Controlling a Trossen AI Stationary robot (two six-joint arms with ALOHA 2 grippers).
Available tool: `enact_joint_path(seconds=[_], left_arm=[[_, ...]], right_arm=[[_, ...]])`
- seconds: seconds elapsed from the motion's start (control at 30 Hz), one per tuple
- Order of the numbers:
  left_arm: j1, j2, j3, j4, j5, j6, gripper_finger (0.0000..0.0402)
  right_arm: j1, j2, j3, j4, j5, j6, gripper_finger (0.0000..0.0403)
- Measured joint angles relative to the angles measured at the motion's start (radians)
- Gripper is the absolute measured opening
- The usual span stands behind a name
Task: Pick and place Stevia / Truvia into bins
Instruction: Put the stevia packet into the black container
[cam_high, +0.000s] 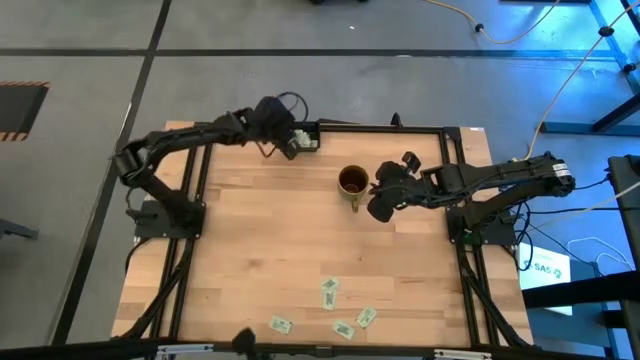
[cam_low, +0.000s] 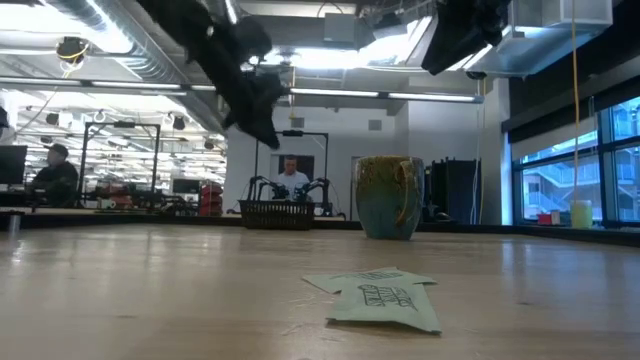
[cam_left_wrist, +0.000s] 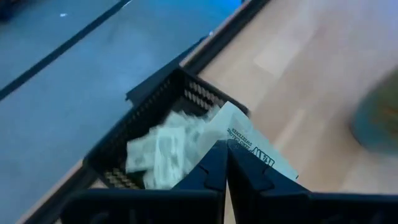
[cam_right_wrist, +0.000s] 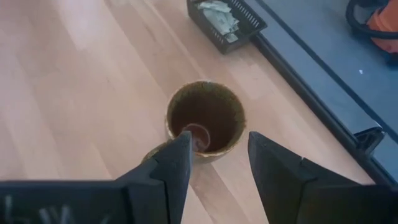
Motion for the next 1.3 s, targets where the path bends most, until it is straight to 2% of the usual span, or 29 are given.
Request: enact_joint_path(seconds=[0.17,0.43,0.7,0.93,1.1,1.2,1.3], left_arm=[[0.102,0.112,0.000,0.079,0.072,0.047,0.0003],[0.177,0.231,0.000,0.126,0.081,0.073,0.0003],[0.189,0.259,0.000,0.135,0.085,0.132,0.0008],[0.188,0.252,0.000,0.135,0.107,0.124,0.0046],[0.184,0.182,0.000,0.168,0.224,0.092,0.0077],[0.159,0.110,0.000,0.164,0.371,0.133,0.0090],[0.083,0.026,0.000,0.131,0.518,0.213,0.0097]], right_arm=[[-0.014,0.000,0.000,0.004,0.008,0.030,0.0162],[-0.049,0.000,0.000,0.012,0.009,0.052,0.0162],[-0.071,0.000,0.000,0.019,0.009,0.052,0.0162],[-0.071,0.000,0.000,0.018,0.008,0.055,0.0162],[-0.071,0.000,0.000,0.017,0.009,0.051,0.0162],[-0.071,0.000,0.000,0.017,0.009,0.044,0.0162],[-0.071,0.000,0.000,0.016,0.008,0.019,0.0162]])
